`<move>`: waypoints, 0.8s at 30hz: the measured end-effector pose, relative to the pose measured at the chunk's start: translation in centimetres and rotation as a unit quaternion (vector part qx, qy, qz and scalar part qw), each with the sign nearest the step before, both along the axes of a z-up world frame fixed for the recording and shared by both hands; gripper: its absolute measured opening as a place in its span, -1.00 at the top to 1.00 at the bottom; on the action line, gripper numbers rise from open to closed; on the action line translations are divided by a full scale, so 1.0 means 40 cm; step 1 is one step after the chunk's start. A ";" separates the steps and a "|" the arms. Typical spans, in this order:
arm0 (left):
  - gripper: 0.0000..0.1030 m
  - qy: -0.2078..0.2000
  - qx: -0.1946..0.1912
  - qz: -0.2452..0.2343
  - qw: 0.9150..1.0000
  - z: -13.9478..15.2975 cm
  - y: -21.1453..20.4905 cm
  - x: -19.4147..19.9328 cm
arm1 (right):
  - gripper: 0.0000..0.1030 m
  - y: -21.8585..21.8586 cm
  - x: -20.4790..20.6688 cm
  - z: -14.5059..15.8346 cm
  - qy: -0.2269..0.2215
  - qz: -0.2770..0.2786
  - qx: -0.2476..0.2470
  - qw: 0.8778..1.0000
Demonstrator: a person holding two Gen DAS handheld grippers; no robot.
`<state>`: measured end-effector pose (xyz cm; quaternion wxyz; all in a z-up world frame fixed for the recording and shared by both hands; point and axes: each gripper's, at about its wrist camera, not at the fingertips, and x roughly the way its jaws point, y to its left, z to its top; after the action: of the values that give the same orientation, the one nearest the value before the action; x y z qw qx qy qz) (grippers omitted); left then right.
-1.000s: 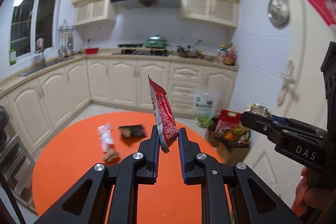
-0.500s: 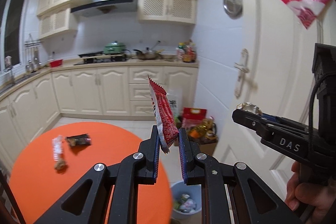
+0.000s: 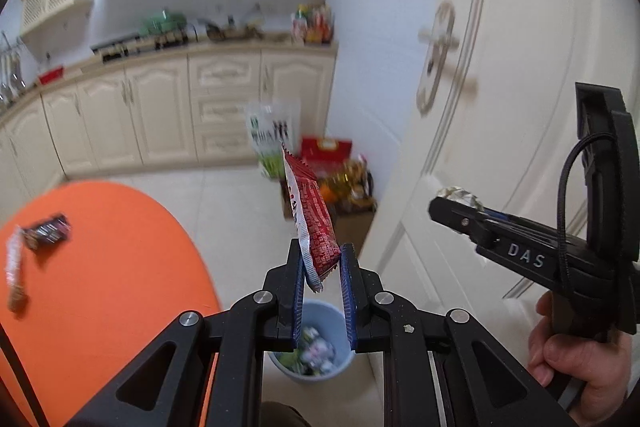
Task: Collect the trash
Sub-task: 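Carry the red wrapper and paper ball over the blue bin and open both grippers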
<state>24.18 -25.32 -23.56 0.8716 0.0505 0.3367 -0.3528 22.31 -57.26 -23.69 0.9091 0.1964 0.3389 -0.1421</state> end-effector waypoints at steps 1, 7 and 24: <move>0.76 0.008 0.007 -0.003 1.000 -0.010 -0.012 0.015 | 0.38 -0.010 0.008 -0.020 0.006 0.000 0.006 1.000; 0.75 0.064 0.048 -0.016 0.997 -0.103 -0.080 0.099 | 0.38 -0.086 0.073 -0.162 0.050 -0.002 0.050 0.997; -0.27 0.141 0.137 -0.026 0.980 -0.141 -0.465 0.407 | -0.31 -0.232 0.155 -0.388 0.108 -0.033 0.125 0.986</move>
<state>40.48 -43.91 -29.20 0.7910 0.1280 0.4996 -0.3292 28.52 -66.53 -39.23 0.8304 0.3032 0.4432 -0.1484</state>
